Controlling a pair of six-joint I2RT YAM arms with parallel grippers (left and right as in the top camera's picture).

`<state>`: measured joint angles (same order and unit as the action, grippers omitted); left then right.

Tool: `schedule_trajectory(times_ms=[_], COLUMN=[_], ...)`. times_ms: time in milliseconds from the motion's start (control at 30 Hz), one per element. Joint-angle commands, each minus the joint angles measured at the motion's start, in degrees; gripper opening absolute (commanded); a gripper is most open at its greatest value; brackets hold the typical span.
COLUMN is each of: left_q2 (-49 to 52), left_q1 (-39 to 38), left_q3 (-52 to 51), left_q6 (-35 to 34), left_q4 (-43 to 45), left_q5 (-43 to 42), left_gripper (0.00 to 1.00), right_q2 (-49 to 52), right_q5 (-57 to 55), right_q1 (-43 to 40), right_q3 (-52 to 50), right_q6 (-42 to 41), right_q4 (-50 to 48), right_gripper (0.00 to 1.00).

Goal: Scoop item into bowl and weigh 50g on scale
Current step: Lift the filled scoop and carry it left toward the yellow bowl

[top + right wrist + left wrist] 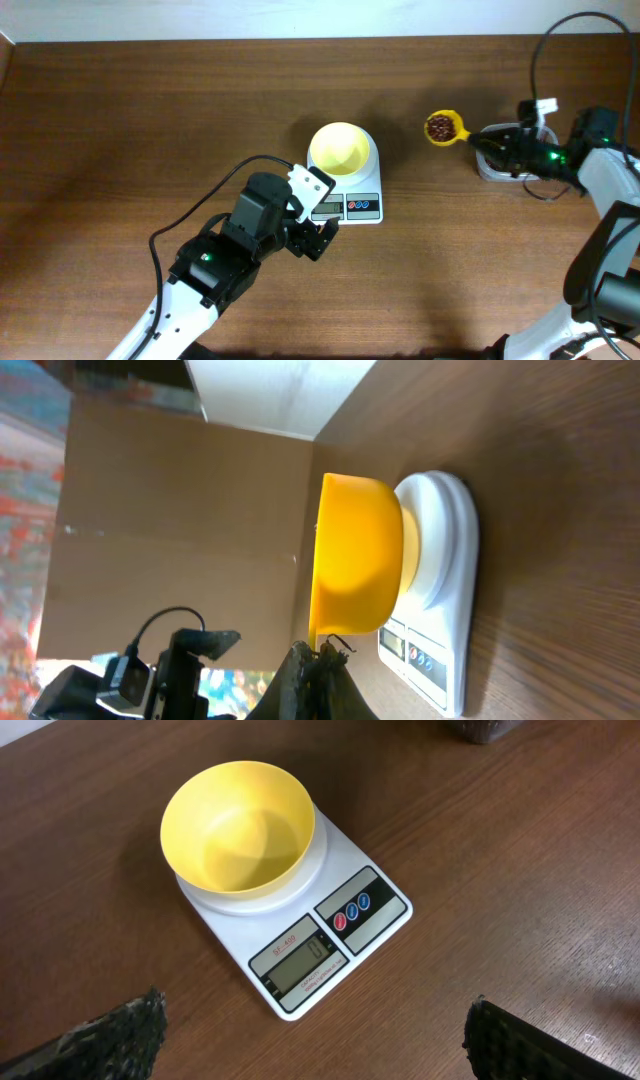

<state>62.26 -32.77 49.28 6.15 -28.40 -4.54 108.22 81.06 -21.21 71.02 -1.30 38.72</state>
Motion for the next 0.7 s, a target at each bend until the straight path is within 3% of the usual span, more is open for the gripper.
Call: schedule_trajectory(times_ms=[0, 133, 400, 667], left_q2=[0.09, 0.09, 0.09, 0.09], left_q1=[-0.09, -0.09, -0.09, -0.09], left_q3=[-0.50, -0.50, -0.50, -0.50], left_q6=[-0.74, -0.74, -0.74, -0.74], left_q4=[0.07, 0.07, 0.07, 0.07], left_q5=[-0.20, -0.20, -0.20, -0.20], left_gripper=[0.99, 0.99, 0.99, 0.99], right_q2=[0.79, 0.79, 0.79, 0.79], right_q5=[0.81, -1.01, -5.29, -9.51], right_q1=[4.04, 8.61, 16.79, 20.59], right_q3=[-0.46, -0.46, -0.46, -0.46], right_q6=[0.31, -0.44, -14.64, -15.72], right_q4=[-0.20, -1.20, -15.21, -17.14], right_gripper=[0.04, 0.04, 0.04, 0.04])
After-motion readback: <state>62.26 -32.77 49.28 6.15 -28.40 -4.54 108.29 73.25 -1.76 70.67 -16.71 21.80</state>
